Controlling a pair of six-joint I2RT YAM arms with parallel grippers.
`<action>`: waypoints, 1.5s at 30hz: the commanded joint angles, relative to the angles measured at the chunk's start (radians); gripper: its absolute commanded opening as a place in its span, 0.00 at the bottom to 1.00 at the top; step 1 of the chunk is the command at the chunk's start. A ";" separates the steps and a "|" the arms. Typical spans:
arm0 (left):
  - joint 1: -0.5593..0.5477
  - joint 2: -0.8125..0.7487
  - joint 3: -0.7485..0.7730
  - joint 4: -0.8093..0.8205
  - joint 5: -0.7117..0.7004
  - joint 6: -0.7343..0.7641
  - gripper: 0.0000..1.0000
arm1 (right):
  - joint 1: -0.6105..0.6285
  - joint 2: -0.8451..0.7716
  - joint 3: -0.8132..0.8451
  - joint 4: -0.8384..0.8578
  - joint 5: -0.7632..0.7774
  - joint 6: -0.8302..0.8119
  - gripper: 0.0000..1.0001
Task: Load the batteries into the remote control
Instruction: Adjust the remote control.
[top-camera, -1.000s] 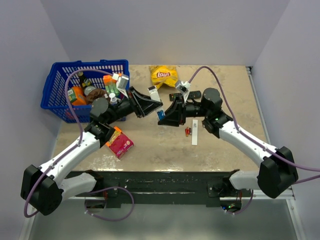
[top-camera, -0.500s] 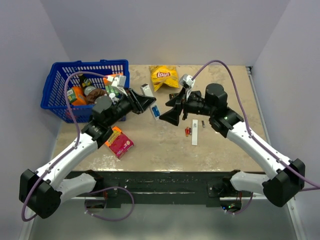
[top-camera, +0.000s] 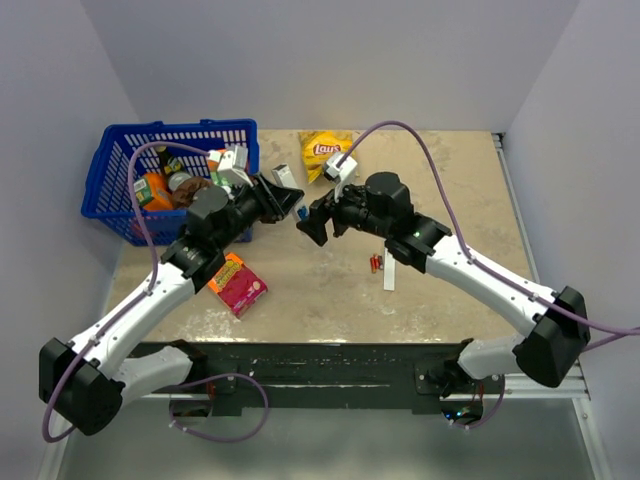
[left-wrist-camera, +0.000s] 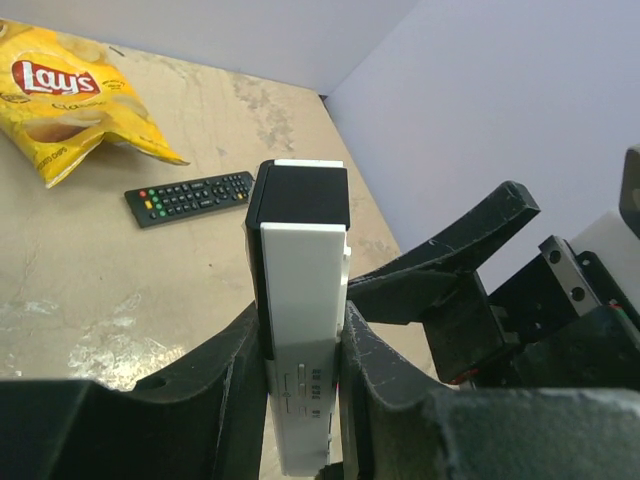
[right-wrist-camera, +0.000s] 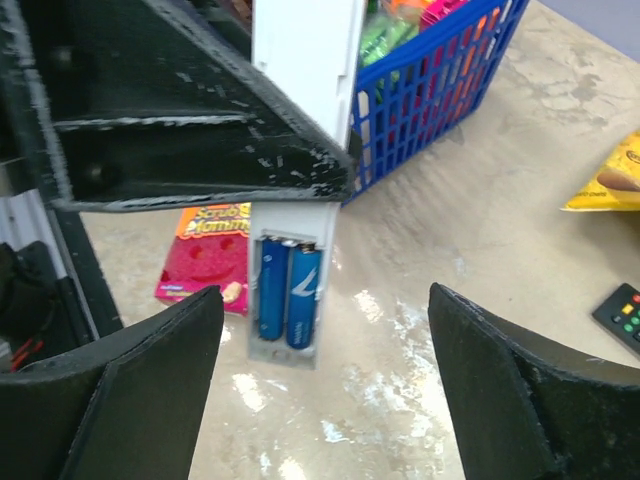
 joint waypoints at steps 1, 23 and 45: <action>0.003 0.004 0.057 0.026 -0.020 0.009 0.00 | 0.013 0.040 0.065 0.056 0.041 -0.035 0.81; 0.067 0.001 0.113 0.054 0.089 0.089 0.47 | -0.002 0.067 0.105 0.001 0.055 0.009 0.08; 0.279 0.361 0.026 1.702 0.957 -0.619 0.75 | -0.195 -0.099 0.114 0.020 -0.611 -0.037 0.04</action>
